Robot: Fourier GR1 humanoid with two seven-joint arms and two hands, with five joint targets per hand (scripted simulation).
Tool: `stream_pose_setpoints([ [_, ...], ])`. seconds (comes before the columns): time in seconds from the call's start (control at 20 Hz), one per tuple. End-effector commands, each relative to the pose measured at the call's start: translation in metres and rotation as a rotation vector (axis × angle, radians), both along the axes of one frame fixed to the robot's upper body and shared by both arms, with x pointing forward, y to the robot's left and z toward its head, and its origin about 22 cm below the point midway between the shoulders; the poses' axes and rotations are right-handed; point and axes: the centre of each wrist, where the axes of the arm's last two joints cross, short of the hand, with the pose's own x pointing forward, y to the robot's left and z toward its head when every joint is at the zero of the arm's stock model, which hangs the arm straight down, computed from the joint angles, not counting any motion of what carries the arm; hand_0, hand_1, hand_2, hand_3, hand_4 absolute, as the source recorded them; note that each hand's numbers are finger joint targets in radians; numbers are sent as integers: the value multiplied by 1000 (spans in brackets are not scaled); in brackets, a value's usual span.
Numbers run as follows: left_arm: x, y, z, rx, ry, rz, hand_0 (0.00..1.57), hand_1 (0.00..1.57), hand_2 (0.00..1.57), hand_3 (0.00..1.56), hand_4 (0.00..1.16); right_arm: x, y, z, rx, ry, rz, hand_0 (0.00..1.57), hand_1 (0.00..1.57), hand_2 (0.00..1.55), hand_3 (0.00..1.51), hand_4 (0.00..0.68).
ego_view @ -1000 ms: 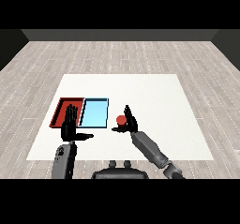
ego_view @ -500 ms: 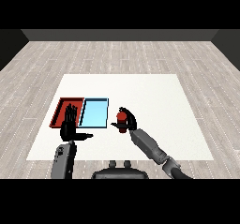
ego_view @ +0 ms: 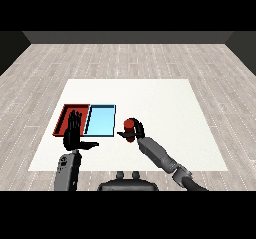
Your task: Pick the red can and put it in the red box
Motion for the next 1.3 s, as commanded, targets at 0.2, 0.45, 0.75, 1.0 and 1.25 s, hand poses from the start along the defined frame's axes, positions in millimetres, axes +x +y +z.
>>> stream_pose_setpoints([
  [0.2, 4, 4, -22, 3, 0, -4, 0, 0, 0, 0, 0, -6, -5, -9, -40, 15, -18, 1550, 1550, 1473, 1409, 552],
  [0.45, 7, -17, 0, -15, 15, 2, 0, 0, 0, 0, 0, -7, 11, 7, -40, -54, -13, 1529, 1529, 1470, 1395, 580],
  [0.75, -4, -8, 2, 2, 32, -24, 0, 0, 0, 0, 0, -6, 8, 45, 3, -194, -51, 1547, 1547, 1458, 1383, 581],
  [1.0, 2, -6, 2, 43, 37, -16, 0, 0, 0, 0, 0, -4, -12, 67, -16, -239, -38, 1515, 1515, 1460, 1383, 608],
  [1.25, 8, -47, 22, 5, 15, -133, 0, 0, 0, 0, 0, -26, -14, 107, 60, -365, -40, 1514, 1514, 1469, 1408, 641],
])
